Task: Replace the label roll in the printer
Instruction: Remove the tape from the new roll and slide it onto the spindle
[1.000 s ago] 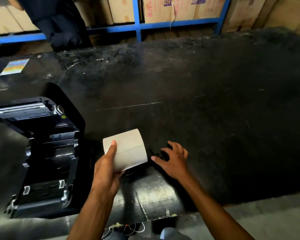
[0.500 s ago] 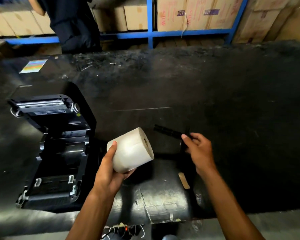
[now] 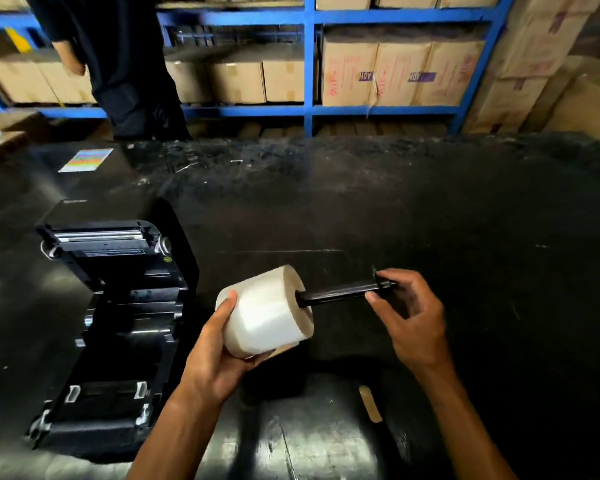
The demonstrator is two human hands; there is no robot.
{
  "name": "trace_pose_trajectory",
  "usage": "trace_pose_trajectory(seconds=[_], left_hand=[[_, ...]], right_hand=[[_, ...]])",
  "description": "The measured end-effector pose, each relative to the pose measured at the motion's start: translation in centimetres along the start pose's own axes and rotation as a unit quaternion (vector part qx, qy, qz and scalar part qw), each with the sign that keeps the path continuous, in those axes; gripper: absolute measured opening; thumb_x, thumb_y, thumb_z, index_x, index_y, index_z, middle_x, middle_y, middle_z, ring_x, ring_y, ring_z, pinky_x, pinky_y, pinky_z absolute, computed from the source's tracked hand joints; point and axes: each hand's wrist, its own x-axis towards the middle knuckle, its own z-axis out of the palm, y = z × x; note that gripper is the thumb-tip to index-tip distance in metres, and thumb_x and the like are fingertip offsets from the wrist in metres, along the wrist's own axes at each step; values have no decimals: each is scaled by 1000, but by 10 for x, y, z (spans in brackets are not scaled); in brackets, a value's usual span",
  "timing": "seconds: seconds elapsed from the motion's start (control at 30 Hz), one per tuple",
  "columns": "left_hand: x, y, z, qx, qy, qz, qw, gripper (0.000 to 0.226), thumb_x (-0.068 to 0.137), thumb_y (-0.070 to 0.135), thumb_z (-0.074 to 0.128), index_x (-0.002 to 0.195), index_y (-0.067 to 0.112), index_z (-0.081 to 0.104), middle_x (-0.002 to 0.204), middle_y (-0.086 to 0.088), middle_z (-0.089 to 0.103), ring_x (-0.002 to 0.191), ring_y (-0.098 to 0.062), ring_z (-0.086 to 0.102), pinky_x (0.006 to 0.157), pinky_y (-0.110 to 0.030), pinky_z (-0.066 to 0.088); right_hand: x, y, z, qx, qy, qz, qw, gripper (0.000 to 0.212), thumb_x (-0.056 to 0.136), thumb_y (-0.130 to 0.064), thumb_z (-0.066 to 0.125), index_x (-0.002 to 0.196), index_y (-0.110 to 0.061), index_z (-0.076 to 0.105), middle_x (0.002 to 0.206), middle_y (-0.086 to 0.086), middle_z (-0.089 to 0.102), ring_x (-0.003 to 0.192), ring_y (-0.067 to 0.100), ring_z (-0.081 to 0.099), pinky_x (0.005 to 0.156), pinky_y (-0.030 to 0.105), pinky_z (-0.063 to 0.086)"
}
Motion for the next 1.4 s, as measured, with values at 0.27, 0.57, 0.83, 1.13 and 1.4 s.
trace_pose_trajectory(seconds=[0.27,0.57,0.83,1.13,1.4], left_hand=[[7,21,16,58,18,43,997,19,85,34,61,96,19,64,73,-1,77,83,-23,67,83,-49,51],[37,23,39,100,43,51,993,69,52,49,77,112,19,61,114,-12,69,97,-29,65,58,-36,53],[42,4,61,152,64,59,984,44,74,41,71,110,19,59,107,-8,70,93,-26,67,65,-37,55],[68,20,51,336,-17,12,942,38,87,56,48,107,28,63,112,-3,70,103,-20,64,94,-40,46],[134,-3,-36,767,31,76,637,46,73,23,75,117,12,65,119,-13,63,112,-24,59,95,-28,46]], right_hand=[[27,-8,26,28,2,94,995,29,76,-6,73,98,-23,64,91,-10,68,89,-1,66,71,9,51],[21,15,89,62,-77,150,984,21,89,-17,59,98,-36,64,109,-8,67,99,-1,63,76,9,49],[29,21,92,120,-141,235,954,48,85,-54,48,131,-44,36,131,-25,47,114,-14,49,84,0,41],[49,34,85,220,-6,359,907,28,88,-31,57,109,-15,66,106,6,74,93,18,70,79,32,55],[48,58,58,180,22,431,884,32,85,-43,57,103,-19,67,103,11,73,93,29,68,85,45,53]])
